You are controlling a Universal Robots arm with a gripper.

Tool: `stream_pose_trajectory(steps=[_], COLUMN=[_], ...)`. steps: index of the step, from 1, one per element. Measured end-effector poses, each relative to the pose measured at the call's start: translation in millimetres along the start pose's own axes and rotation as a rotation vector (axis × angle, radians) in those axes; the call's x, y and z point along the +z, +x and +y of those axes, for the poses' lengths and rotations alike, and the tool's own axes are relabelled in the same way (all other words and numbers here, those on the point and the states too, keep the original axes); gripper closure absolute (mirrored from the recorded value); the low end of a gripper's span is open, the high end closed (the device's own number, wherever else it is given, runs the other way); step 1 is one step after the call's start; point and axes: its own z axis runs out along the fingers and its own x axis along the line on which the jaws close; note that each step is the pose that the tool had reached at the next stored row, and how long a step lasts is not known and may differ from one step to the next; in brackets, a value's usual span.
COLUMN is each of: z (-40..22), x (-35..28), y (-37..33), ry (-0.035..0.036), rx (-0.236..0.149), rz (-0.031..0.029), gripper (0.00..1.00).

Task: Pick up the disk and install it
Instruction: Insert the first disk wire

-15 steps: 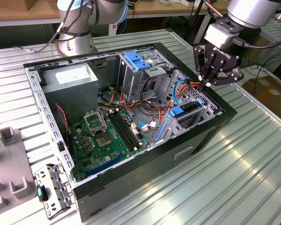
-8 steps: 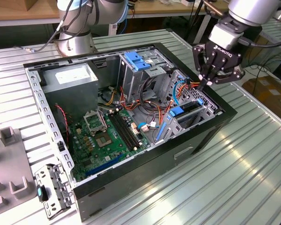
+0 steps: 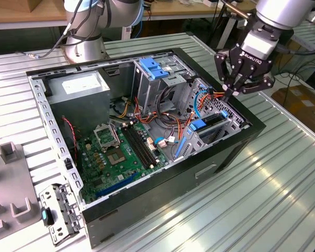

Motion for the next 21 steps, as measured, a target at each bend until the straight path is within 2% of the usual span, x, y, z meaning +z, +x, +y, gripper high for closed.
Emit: stream_pose_trajectory(steps=[2,5,10,17,18,20,21], z=[-2.4,-7.4,-24.7,-40.8,-41.1,-41.2,-41.2], x=[0.0,0.0,-0.1,-0.1,-0.1,0.6,0.9], y=[1.1,2.9,9.1,13.7,13.8,13.9,13.9], ry=[-0.0003,-0.0005,-0.0009,-0.0014,-0.0017,-0.0026,-0.0028], rx=[-0.025,-0.042,-0.076,-0.117,-0.141,-0.222,-0.243], rz=[-0.0001,0.0,-0.0001,-0.0001,-0.0001,-0.0003,-0.0003], gripper=[0.89,0.89,0.89,0.89,0.89,0.89,0.89])
